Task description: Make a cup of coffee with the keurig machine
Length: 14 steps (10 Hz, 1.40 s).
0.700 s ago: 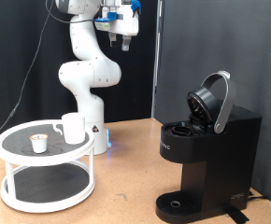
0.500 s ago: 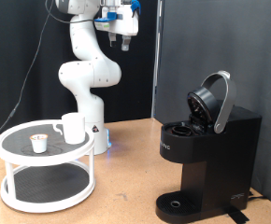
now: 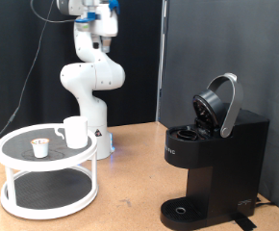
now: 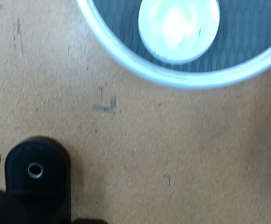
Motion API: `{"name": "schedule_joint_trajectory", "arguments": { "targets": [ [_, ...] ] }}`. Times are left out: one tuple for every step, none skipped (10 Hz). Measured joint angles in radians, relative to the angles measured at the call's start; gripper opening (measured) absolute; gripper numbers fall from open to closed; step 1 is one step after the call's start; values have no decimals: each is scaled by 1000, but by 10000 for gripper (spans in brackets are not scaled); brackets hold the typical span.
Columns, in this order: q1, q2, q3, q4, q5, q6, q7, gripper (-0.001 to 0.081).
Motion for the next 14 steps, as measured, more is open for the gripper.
{"name": "schedule_joint_trajectory", "arguments": {
  "targets": [
    [-11,0,-30,0,-19,0,-32,734],
    [-24,0,-61,0,-29,8,-53,734],
    [-30,0,-77,0,-30,17,-67,734],
    [-29,0,-75,0,-30,17,-67,734],
    [-29,0,-76,0,-30,14,-68,734],
    [-30,0,-84,0,-33,13,-85,734],
    [-34,0,-101,0,-49,13,-108,734],
    [-41,2,-122,1,-70,13,-132,734],
    [-51,6,-145,5,-90,13,-153,734],
    [-60,14,-170,13,-104,13,-171,734],
    [-69,22,-195,22,-118,13,-190,734],
    [-75,29,-218,32,-128,13,-206,734],
    [-78,37,-236,41,-134,13,-217,734],
    [-79,47,-247,49,-139,13,-221,734]
  ]
}}
